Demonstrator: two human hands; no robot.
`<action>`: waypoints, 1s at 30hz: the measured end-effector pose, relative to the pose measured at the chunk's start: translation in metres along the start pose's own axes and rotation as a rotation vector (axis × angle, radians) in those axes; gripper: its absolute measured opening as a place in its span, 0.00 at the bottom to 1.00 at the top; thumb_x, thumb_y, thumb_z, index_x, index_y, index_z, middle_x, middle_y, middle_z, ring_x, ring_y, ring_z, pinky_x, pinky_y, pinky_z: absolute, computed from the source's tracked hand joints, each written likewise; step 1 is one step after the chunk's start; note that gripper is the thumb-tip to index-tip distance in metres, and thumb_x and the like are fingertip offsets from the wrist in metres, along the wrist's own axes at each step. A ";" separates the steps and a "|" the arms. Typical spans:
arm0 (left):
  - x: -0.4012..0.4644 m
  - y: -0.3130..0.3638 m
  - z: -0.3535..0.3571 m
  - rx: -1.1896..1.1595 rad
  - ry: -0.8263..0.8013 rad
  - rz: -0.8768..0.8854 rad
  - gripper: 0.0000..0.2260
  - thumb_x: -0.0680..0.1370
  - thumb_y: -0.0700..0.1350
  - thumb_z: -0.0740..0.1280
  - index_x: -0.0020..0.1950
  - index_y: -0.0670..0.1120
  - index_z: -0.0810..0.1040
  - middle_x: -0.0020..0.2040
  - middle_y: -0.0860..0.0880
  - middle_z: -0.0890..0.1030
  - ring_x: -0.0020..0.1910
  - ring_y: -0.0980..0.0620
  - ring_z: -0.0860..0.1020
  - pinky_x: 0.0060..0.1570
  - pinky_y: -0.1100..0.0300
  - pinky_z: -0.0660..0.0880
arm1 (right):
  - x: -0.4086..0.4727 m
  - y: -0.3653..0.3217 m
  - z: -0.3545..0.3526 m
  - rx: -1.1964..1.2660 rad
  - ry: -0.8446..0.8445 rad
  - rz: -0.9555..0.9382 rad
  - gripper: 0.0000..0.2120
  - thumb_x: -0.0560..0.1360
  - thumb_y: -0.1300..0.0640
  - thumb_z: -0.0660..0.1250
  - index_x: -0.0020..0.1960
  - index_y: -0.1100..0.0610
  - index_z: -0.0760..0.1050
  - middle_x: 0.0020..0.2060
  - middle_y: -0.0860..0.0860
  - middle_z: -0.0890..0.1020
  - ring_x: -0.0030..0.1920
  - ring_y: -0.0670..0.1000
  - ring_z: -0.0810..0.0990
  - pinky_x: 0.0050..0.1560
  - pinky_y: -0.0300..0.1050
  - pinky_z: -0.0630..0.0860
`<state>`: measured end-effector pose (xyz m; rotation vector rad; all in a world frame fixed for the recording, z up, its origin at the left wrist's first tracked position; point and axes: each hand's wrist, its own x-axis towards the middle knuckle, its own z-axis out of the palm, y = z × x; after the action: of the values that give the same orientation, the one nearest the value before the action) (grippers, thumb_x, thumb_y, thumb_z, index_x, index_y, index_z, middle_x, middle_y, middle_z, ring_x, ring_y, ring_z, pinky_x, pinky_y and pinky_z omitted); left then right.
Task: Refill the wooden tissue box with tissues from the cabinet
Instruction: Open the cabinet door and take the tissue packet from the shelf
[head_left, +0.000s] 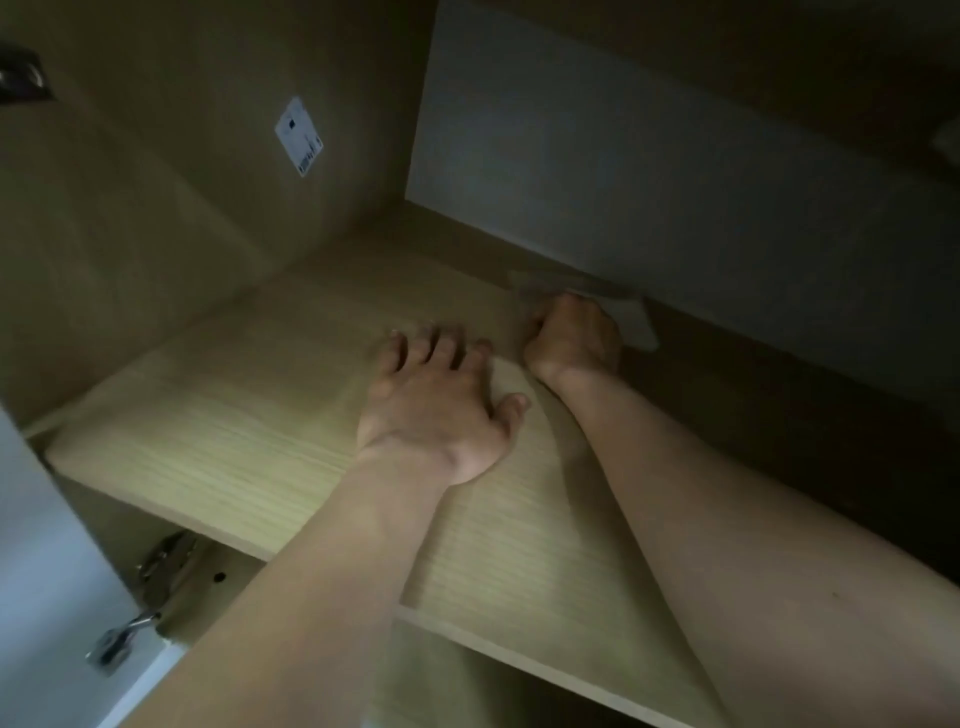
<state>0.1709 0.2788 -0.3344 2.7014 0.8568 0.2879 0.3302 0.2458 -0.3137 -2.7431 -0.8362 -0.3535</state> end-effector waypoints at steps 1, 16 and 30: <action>0.001 -0.001 0.001 0.007 -0.010 -0.007 0.35 0.78 0.69 0.48 0.82 0.56 0.55 0.84 0.50 0.54 0.83 0.47 0.47 0.81 0.45 0.42 | -0.002 -0.004 -0.001 -0.010 0.000 -0.016 0.15 0.75 0.58 0.65 0.58 0.56 0.85 0.60 0.58 0.85 0.62 0.59 0.83 0.63 0.50 0.79; -0.016 -0.003 -0.014 -0.219 0.141 0.001 0.34 0.78 0.56 0.62 0.81 0.54 0.52 0.81 0.48 0.59 0.79 0.43 0.58 0.80 0.47 0.53 | -0.096 0.013 -0.055 0.166 -0.217 -0.051 0.07 0.76 0.46 0.67 0.47 0.48 0.79 0.54 0.52 0.86 0.57 0.59 0.83 0.53 0.48 0.80; -0.089 -0.039 -0.059 0.077 0.367 0.171 0.06 0.79 0.49 0.64 0.53 0.54 0.79 0.47 0.49 0.86 0.46 0.39 0.82 0.44 0.51 0.74 | -0.146 0.007 -0.102 0.786 -0.329 -0.323 0.24 0.67 0.35 0.71 0.60 0.44 0.78 0.53 0.42 0.85 0.55 0.42 0.83 0.59 0.49 0.82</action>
<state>0.0631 0.2698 -0.3009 2.8452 0.7399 0.8241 0.2007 0.1349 -0.2628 -1.9490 -1.1878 0.3282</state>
